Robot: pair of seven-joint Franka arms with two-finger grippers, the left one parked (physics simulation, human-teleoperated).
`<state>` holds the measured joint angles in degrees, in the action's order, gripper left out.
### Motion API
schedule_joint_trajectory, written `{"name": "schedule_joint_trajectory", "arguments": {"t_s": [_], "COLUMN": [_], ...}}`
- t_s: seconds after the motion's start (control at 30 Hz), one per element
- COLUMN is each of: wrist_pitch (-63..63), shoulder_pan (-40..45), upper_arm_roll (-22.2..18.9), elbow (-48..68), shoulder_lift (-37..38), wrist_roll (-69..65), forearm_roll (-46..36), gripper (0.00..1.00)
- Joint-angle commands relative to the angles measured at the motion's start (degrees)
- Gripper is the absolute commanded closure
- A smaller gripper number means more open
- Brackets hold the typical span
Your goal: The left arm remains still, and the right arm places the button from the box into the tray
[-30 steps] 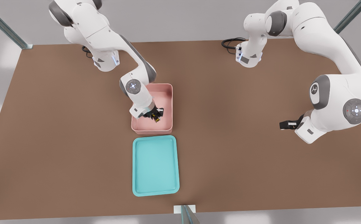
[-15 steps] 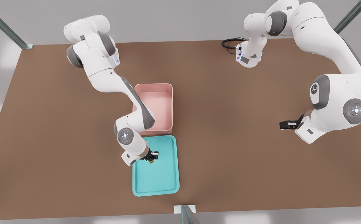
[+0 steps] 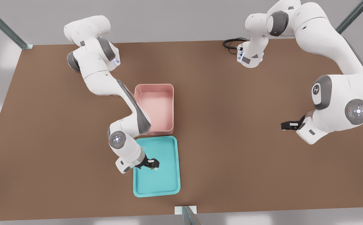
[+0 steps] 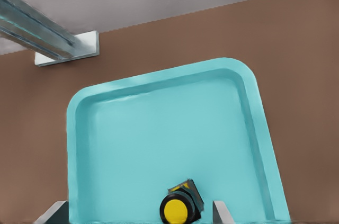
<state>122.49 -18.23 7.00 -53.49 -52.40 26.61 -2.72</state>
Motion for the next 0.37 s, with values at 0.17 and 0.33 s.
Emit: {"name": "schedule_joint_trajectory", "arguments": {"t_s": [0.17, 0.33], "wrist_pitch": [-36.18, -36.44], "shoulder_pan": [12.43, 13.14], "upper_arm_roll": [-6.73, -6.91], "elbow": [-20.07, -20.78], "shoulder_lift": [37.54, 38.25], "wrist_roll": [-32.67, -31.36], "forearm_roll": [6.85, 6.15], "gripper": [0.0, 0.0]}}
